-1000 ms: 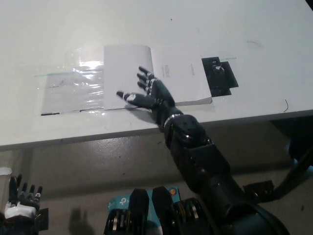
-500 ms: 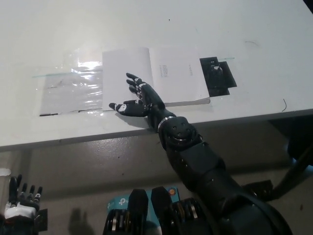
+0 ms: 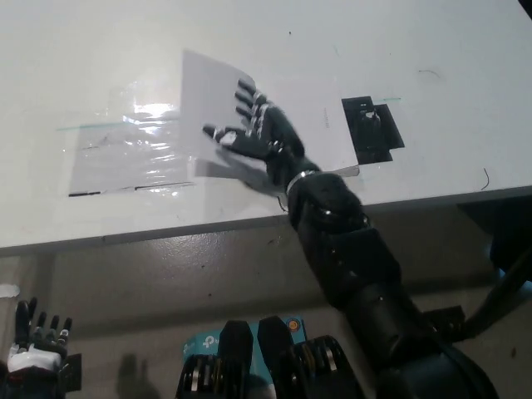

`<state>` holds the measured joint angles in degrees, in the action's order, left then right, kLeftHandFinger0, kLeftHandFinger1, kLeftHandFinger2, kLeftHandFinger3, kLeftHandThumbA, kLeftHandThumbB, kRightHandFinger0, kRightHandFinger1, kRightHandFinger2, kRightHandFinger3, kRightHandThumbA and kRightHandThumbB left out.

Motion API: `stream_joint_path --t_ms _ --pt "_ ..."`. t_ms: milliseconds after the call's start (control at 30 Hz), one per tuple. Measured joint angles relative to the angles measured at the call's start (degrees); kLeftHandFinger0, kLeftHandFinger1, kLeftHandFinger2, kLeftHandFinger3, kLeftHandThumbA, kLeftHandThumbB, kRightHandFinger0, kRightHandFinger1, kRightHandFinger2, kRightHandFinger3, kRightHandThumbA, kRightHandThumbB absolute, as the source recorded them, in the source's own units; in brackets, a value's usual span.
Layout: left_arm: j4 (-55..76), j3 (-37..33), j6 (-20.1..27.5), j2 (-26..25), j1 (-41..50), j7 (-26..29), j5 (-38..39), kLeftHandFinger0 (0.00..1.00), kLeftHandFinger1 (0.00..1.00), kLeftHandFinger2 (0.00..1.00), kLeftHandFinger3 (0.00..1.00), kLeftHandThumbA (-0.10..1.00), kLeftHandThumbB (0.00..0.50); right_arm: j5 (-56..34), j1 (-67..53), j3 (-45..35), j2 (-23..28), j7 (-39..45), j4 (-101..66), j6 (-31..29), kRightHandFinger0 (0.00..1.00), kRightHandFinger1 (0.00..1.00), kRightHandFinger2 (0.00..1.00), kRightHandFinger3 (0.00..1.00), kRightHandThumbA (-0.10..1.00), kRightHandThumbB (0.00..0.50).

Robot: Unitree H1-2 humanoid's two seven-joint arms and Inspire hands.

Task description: The robot uses its right hand to slide under the cover of the book kept in the middle of the desk and open it

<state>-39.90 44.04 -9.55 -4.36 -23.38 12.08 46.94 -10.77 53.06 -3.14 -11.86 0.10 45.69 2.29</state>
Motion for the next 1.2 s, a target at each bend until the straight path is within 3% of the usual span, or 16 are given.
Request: stream_joint_path --t_ms 67,200,300,433,467,533,600,667,700,833,967,1100,1167,1200 --pt "0.01 0.0 0.01 0.02 0.17 0.0 0.0 1.0 1.0 1.0 1.0 0.83 0.0 -1.16 -0.73 -1.41 -0.07 0.15 -3.51 1.67 0.77 1.0 1.0 1.0 0.73 0.133" --pt "0.0 0.16 0.04 0.03 0.36 0.01 0.04 1.0 1.0 1.0 1.0 0.83 0.0 -4.1 -2.47 -5.11 -0.71 -0.29 -12.69 5.94 0.75 1.0 1.0 1.0 0.75 0.147" --pt "-0.04 0.19 0.04 0.06 0.42 0.01 0.05 1.0 1.0 1.0 1.0 0.84 0.0 -6.23 -3.46 -7.56 -1.29 -1.17 -19.29 9.2 0.79 1.0 1.0 1.0 0.8 0.091" --pt "-0.04 0.25 0.04 0.11 0.5 0.0 0.12 1.0 1.0 1.0 1.0 0.85 0.0 -9.82 -5.3 -11.67 -2.28 -2.7 -28.07 13.61 0.78 1.0 1.0 1.0 0.83 0.065" --pt "-0.04 0.28 0.05 0.12 0.5 0.0 0.13 1.0 1.0 1.0 1.0 0.86 0.0 -10.92 -5.8 -12.87 -2.33 -3.05 -30.18 14.57 0.87 1.0 1.0 1.0 0.87 0.047" --pt "-0.03 0.28 0.1 0.1 0.59 -0.06 0.15 1.0 1.0 1.0 1.0 0.87 0.0 -13.21 -6.7 -15.67 -2.15 -3.75 -33.73 16.3 0.87 1.0 1.0 1.0 0.87 0.047" --pt "-0.03 0.31 0.18 0.08 0.76 -0.09 0.17 1.0 1.0 1.0 1.0 0.85 0.0 -14.96 -7.36 -17.86 -1.67 -4.35 -35.67 17.38 0.99 1.0 1.0 1.0 0.91 0.042" --pt "-0.06 0.39 0.25 0.13 0.85 -0.09 0.25 1.0 1.0 1.0 1.0 0.85 0.0 -16.75 -8.09 -20.45 -0.87 -4.96 -37.45 18.03 1.0 1.0 1.0 1.0 0.91 0.05" --pt "-0.07 0.41 0.26 0.14 0.87 -0.09 0.28 1.0 1.0 1.0 1.0 0.85 0.0 -17.29 -8.32 -21.15 -0.53 -5.15 -37.96 18.15 1.0 1.0 1.0 1.0 0.89 0.078" --pt "-0.19 0.55 0.41 0.11 1.04 -0.2 0.48 1.0 1.0 1.0 1.0 0.86 0.0 -20.54 -10.4 -26.83 1.91 -7.5 -43.65 18.5 1.0 1.0 1.0 1.0 0.9 0.05" --pt "-0.2 0.54 0.46 0.13 1.36 -0.36 0.54 1.0 1.0 1.0 1.0 0.86 0.0 -22.81 -12.07 -31.13 4.61 -9.15 -45.55 18.18 1.0 1.0 1.0 1.0 0.93 0.06" --pt "-0.2 0.49 0.47 0.11 1.39 -0.52 0.55 1.0 1.0 1.0 1.0 0.86 0.0 -24.09 -13.82 -34.52 6.92 -9.98 -43.96 16.2 1.0 1.0 1.0 1.0 0.92 0.11" --pt "-0.19 0.51 0.48 0.03 1.49 -0.55 0.56 1.0 1.0 1.0 1.0 0.86 0.0 -24.47 -15.28 -36.72 8.55 -10.35 -41.95 14.15 1.0 1.0 1.0 1.0 0.94 0.106" --pt "-0.19 0.51 0.47 0.03 1.51 -0.55 0.56 1.0 1.0 1.0 1.0 0.85 0.0 -24.57 -15.83 -37.4 9.15 -10.52 -41.06 13.16 1.0 1.0 1.0 1.0 0.94 0.073"
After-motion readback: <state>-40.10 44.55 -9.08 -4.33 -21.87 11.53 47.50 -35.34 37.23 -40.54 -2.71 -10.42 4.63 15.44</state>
